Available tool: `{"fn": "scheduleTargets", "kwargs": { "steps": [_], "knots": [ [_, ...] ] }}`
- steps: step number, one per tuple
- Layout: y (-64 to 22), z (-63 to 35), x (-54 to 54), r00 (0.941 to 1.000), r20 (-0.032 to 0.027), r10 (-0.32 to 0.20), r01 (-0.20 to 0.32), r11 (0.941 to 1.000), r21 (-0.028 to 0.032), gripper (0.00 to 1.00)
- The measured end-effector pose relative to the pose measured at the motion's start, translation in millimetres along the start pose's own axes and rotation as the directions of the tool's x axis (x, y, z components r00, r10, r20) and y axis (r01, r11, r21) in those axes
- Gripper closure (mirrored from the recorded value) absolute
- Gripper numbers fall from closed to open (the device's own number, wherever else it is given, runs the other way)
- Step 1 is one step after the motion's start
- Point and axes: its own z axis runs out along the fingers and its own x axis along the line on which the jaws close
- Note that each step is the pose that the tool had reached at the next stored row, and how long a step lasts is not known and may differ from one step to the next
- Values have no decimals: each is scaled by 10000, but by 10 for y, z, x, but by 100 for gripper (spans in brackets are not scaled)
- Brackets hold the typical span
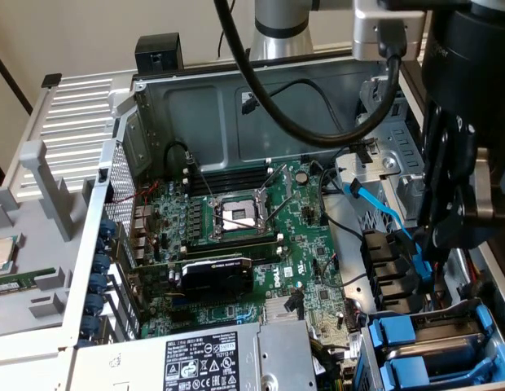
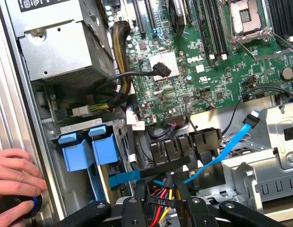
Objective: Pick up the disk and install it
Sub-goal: 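Insert the first disk wire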
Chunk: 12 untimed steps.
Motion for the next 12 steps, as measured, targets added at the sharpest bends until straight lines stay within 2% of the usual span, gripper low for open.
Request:
{"fn": "scheduleTargets", "kwargs": {
  "steps": [8, 12],
  "knots": [
    [-10, -4, 29, 10000, -6, 12, -12, 10000, 16, 64],
    [-12, -4, 30, 10000, -24, 11, -11, 10000, 51, 64]
  ]
}}
